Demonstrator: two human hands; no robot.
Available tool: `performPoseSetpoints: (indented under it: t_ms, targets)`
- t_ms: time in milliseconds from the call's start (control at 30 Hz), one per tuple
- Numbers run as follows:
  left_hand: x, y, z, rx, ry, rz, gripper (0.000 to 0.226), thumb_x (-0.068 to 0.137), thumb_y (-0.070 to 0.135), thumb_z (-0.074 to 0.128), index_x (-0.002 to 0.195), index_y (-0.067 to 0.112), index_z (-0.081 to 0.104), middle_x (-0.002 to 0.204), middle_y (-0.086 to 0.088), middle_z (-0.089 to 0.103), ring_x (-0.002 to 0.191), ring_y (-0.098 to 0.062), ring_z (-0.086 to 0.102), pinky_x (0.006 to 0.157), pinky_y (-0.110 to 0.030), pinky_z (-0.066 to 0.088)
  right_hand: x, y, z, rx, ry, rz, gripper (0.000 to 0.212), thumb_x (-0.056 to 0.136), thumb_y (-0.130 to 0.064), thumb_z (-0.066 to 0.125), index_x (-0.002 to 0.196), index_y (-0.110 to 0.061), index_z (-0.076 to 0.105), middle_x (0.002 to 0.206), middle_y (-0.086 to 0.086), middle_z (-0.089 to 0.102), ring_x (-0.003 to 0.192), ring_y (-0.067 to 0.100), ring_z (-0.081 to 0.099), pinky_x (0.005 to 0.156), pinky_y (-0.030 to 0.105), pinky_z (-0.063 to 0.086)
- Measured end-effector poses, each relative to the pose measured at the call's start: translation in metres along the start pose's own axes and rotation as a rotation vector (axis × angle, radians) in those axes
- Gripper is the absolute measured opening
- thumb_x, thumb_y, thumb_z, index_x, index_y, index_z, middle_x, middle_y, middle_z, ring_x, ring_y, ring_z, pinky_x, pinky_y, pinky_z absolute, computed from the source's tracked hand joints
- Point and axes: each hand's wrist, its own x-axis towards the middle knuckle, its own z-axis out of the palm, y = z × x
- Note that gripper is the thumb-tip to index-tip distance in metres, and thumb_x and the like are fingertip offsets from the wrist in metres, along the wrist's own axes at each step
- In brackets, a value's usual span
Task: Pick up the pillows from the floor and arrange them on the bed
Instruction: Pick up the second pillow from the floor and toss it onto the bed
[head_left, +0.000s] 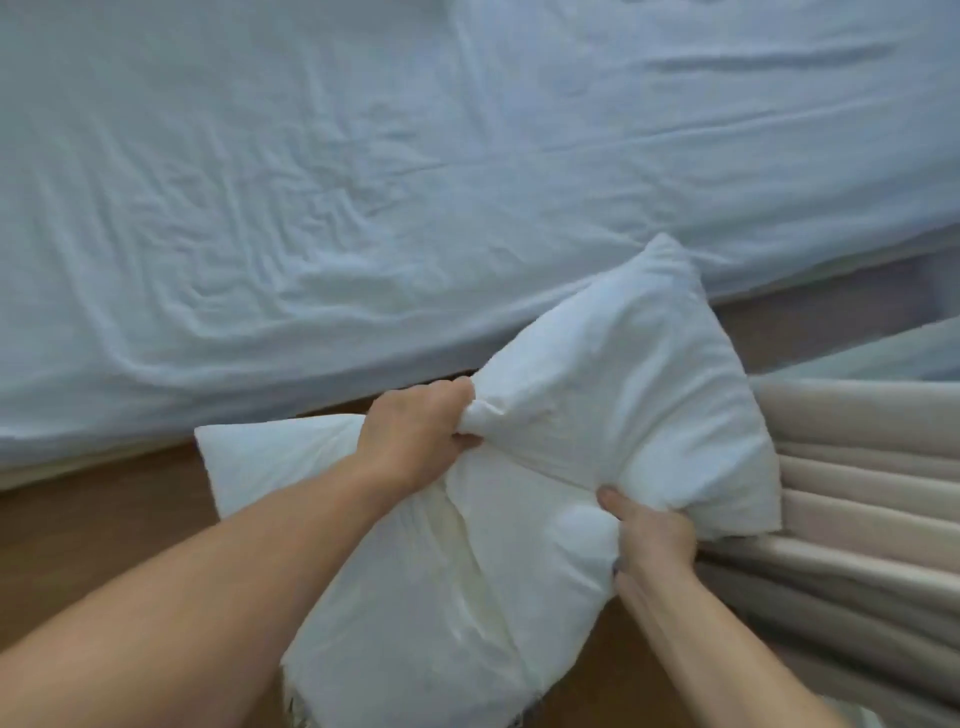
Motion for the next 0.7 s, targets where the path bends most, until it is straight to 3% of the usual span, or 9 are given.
performPoseSetpoints:
  t_ms: [100,200,267,300,367,433,500,600,700]
  targets:
    - [0.021,0.024,-0.133,0.055,0.153,0.096,0.030,0.077,0.044,0.064,0.092,0.024,0.049,0.096,-0.004,0.070,0.089,-0.033,0.065,0.063,-0.035,0.039,-0.079,-0.105,0.012,0.050,-0.015,-0.015,0.035,0.067,-0.003,0.082,0.098,0.002,0.066,0.098,0.017,0.071,0.077,0.031,0.069,0.063,0.035,0.058]
    - [0.042,0.033,-0.290,0.115,0.341,0.124,0.029,0.077,0.044,0.064,0.095,0.025,0.051,0.101,-0.006,0.070,0.094,-0.032,0.064,0.068,-0.036,0.040,-0.168,-0.232,0.050,0.065,-0.197,-0.141,0.029,0.076,-0.009,0.073,0.102,0.003,0.066,0.100,0.021,0.070,0.072,0.027,0.069,0.049,0.025,0.055]
    - [0.051,0.026,-0.398,0.215,0.467,0.051,0.038,0.084,0.046,0.059,0.115,0.026,0.051,0.118,-0.010,0.062,0.109,-0.033,0.057,0.085,-0.040,0.041,-0.226,-0.323,0.085,0.210,-0.326,-0.241,0.024,0.086,-0.017,0.066,0.101,0.001,0.067,0.099,0.019,0.069,0.065,0.022,0.070,0.050,0.027,0.056]
    - [0.052,0.018,-0.451,0.261,0.522,-0.017,0.050,0.086,0.047,0.056,0.129,0.026,0.043,0.128,-0.012,0.056,0.116,-0.034,0.052,0.092,-0.043,0.039,-0.255,-0.364,0.102,0.296,-0.441,-0.266,0.029,0.092,-0.025,0.059,0.109,-0.002,0.064,0.104,0.018,0.069,0.072,0.022,0.070,0.064,0.032,0.058]
    - [0.042,0.000,-0.538,0.318,0.593,-0.130,0.067,0.088,0.047,0.054,0.144,0.025,0.026,0.138,-0.015,0.046,0.123,-0.037,0.046,0.097,-0.048,0.036,-0.302,-0.420,0.127,0.316,-0.643,-0.266,0.041,0.098,-0.040,0.044,0.131,-0.015,0.049,0.121,0.016,0.060,0.102,0.031,0.063,0.095,0.041,0.047]
    - [0.025,-0.017,-0.591,0.351,0.613,-0.179,0.071,0.088,0.045,0.054,0.147,0.024,0.021,0.142,-0.016,0.043,0.125,-0.038,0.045,0.097,-0.048,0.036,-0.328,-0.432,0.145,0.156,-0.673,-0.261,0.055,0.099,-0.042,0.042,0.147,-0.017,0.032,0.137,0.020,0.046,0.124,0.037,0.051,0.105,0.045,0.037]
    - [0.007,-0.035,-0.609,0.355,0.559,-0.211,0.071,0.087,0.045,0.054,0.147,0.024,0.023,0.144,-0.014,0.041,0.127,-0.037,0.042,0.100,-0.048,0.035,-0.337,-0.412,0.157,-0.026,-0.647,-0.258,0.055,0.097,-0.036,0.050,0.144,-0.010,0.037,0.134,0.024,0.047,0.117,0.040,0.055,0.097,0.047,0.042]
    - [-0.007,-0.060,-0.601,0.322,0.426,-0.266,0.069,0.087,0.046,0.054,0.147,0.025,0.025,0.148,-0.010,0.037,0.132,-0.033,0.038,0.105,-0.047,0.031,-0.340,-0.374,0.172,-0.271,-0.606,-0.271,0.029,0.093,-0.023,0.060,0.115,-0.005,0.056,0.099,0.017,0.061,0.083,0.033,0.063,0.078,0.043,0.048]
    - [-0.002,-0.083,-0.591,0.277,0.359,-0.319,0.068,0.088,0.045,0.053,0.147,0.025,0.026,0.148,-0.008,0.035,0.132,-0.032,0.038,0.106,-0.046,0.031,-0.331,-0.359,0.188,-0.531,-0.616,-0.462,0.012,0.086,-0.016,0.065,0.095,-0.008,0.061,0.076,0.009,0.058,0.064,0.025,0.059,0.057,0.030,0.040]
